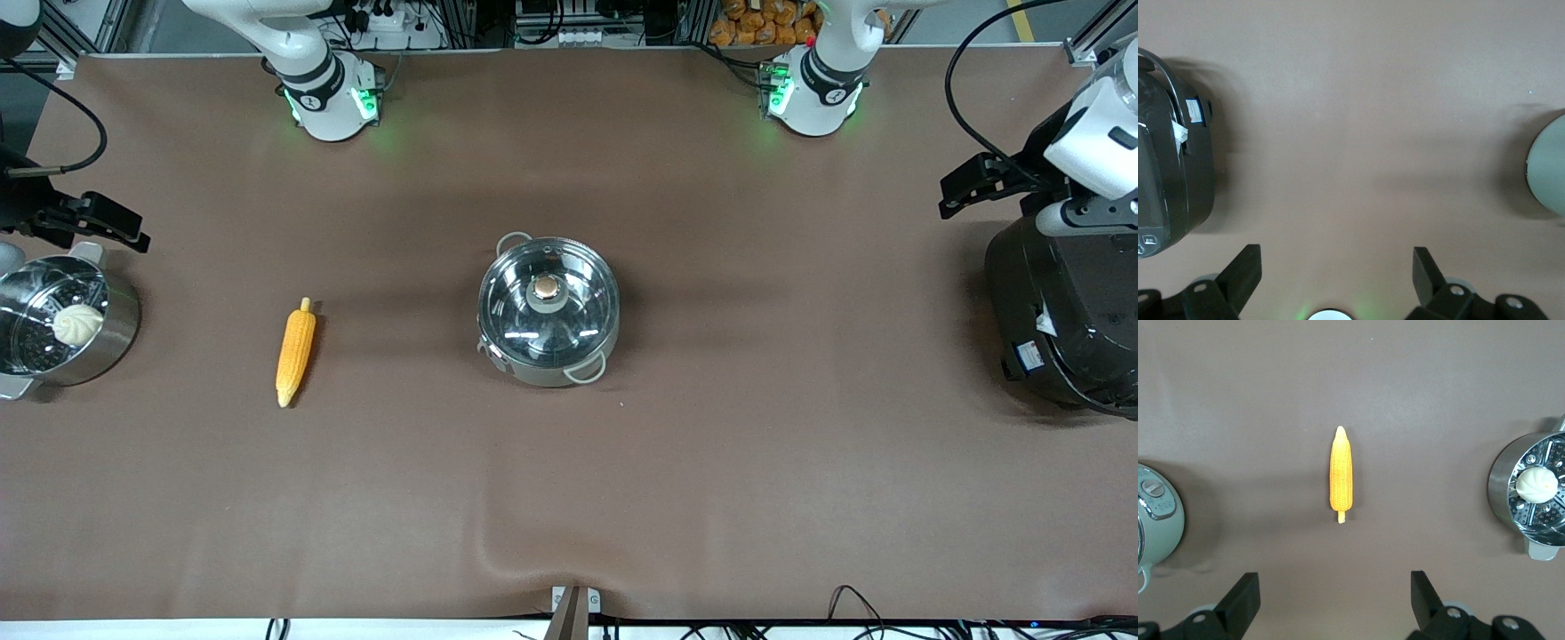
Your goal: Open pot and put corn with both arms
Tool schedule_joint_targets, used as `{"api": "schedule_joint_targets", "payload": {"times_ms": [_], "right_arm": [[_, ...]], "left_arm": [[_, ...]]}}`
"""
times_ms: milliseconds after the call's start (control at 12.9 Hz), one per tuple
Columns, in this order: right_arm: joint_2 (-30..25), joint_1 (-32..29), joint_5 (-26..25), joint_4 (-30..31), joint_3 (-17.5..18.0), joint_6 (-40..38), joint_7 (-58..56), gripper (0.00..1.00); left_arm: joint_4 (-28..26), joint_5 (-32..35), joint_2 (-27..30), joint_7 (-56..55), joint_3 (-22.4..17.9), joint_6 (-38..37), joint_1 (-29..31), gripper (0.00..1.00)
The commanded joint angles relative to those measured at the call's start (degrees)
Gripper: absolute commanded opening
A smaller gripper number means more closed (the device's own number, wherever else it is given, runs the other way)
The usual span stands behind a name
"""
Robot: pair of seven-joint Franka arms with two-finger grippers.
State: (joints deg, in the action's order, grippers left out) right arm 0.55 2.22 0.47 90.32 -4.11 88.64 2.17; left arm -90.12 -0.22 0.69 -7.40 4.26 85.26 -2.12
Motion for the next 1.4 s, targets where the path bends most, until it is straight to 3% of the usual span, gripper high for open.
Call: {"api": "schedule_joint_targets", "payload": {"times_ms": [0, 233, 465, 853, 1085, 1318], "right_arm": [[-0.38, -0.99, 0.76, 0.46, 0.94, -0.49, 1.77, 1.0], [-0.29, -0.9, 0.76, 3.8, 2.08, 2.23, 3.71, 1.0], [0.24, -1.08, 0.58, 7.66, 3.23, 7.23, 4.68, 1.0], [4.0, -0.29, 0.5, 20.93, 3.23, 24.7, 4.42, 1.0], [9.62, -0.2, 0.5, 25.42, 3.23, 35.61, 3.89, 1.0], [17.7, -0.29, 0.5, 25.6, 3.23, 43.52, 3.8, 1.0]], "left_arm": [[1.7, -1.36, -5.77, 1.69, 1.18, -0.28, -1.38, 1.0], [10.29, -1.45, -15.34, -13.09, 3.56, 1.13, -10.06, 1.0], [14.79, -1.45, -22.46, -32.43, 3.65, 10.5, -19.12, 1.0], [20.41, -1.27, -33.71, -54.43, 2.51, 21.59, -31.69, 1.0], [23.32, -1.19, -38.38, -62.89, -2.57, 24.16, -39.42, 0.93], [25.52, -1.27, -41.38, -68.7, -5.75, 27.57, -44.98, 0.82]]}}
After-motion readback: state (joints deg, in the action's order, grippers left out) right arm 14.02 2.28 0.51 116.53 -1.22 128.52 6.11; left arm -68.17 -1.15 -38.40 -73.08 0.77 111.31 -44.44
